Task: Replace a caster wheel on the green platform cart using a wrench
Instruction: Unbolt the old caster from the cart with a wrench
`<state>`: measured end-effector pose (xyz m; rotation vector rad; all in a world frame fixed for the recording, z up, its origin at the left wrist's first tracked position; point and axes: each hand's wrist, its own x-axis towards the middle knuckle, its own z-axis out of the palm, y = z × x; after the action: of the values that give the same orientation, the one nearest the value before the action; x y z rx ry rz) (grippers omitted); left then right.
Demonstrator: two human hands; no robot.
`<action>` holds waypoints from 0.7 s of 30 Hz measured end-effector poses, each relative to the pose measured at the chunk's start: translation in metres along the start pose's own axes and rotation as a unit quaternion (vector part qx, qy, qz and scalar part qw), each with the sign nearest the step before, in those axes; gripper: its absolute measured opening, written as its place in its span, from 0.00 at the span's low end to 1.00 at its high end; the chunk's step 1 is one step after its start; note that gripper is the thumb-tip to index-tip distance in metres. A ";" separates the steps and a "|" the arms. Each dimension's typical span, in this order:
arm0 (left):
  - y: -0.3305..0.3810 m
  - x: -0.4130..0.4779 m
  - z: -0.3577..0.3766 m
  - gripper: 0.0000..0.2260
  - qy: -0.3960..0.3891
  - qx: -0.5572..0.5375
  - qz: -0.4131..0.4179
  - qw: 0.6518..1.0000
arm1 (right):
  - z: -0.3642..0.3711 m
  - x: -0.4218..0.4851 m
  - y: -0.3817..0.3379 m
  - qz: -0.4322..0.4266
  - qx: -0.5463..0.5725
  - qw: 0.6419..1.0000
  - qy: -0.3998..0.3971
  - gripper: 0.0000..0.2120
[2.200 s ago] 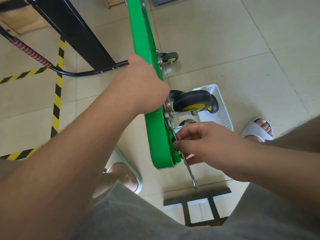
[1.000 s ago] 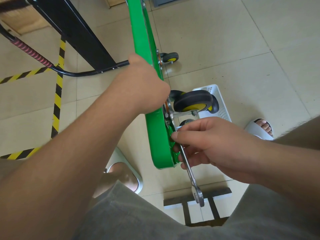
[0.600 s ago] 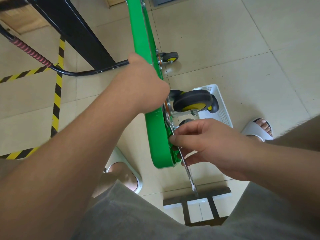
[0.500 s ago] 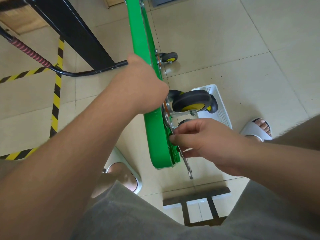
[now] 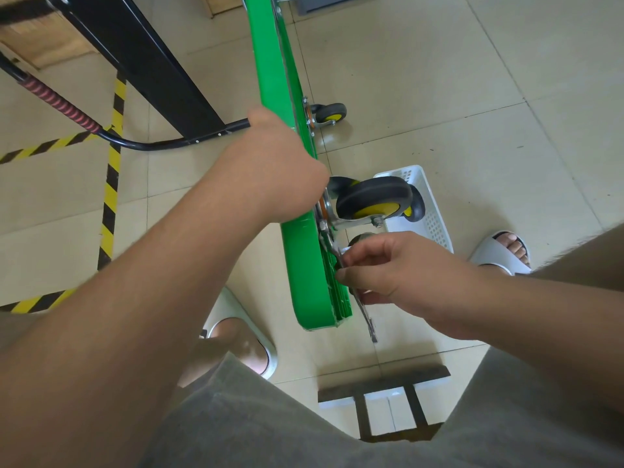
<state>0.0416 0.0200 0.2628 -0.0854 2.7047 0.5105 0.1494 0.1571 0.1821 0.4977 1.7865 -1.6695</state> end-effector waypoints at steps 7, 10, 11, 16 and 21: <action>-0.001 0.002 0.000 0.17 -0.005 -0.008 0.011 1.000 | 0.000 -0.026 -0.003 0.025 0.043 0.999 -0.001 0.05; 0.000 0.001 0.000 0.17 -0.008 -0.004 0.010 1.000 | 0.001 -0.032 -0.008 0.022 0.066 0.998 -0.006 0.07; 0.000 0.001 0.000 0.17 -0.008 -0.002 0.011 1.000 | 0.002 -0.033 -0.010 0.022 0.070 0.997 -0.009 0.08; 0.001 0.001 0.000 0.14 -0.009 0.009 0.012 1.000 | 0.002 -0.032 -0.014 0.019 0.100 0.994 -0.030 0.09; 0.001 0.000 0.000 0.16 0.000 -0.002 0.006 1.000 | 0.005 -0.026 -0.016 0.007 0.104 0.993 -0.051 0.10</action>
<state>0.0414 0.0209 0.2625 -0.0706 2.7054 0.5193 0.1589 0.1540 0.2113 0.5045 1.5427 -1.8482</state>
